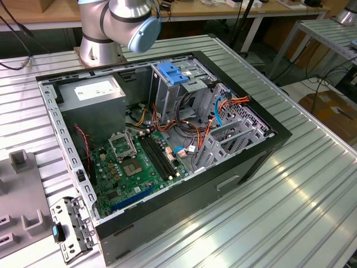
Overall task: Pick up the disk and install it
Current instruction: 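Pick up the disk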
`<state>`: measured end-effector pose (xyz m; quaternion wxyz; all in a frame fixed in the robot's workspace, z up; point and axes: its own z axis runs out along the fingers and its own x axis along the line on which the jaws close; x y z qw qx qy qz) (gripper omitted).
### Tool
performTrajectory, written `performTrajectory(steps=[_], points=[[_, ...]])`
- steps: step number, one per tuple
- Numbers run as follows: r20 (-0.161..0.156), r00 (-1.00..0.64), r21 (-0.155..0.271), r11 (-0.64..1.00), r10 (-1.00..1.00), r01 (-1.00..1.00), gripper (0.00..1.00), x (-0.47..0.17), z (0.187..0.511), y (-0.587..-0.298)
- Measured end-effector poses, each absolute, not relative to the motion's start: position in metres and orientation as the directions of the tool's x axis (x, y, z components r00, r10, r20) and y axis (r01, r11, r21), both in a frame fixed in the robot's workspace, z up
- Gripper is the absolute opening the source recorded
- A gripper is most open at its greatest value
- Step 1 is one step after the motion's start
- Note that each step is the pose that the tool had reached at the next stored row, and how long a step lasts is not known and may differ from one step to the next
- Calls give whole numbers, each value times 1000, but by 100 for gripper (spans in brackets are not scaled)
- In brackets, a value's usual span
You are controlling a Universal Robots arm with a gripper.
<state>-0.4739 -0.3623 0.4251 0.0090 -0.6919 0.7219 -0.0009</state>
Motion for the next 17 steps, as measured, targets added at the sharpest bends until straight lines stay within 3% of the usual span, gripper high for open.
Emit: performTrajectory(steps=[17], points=[[-11,-43,-1,43,-999,-999,37,-472,465,-362]])
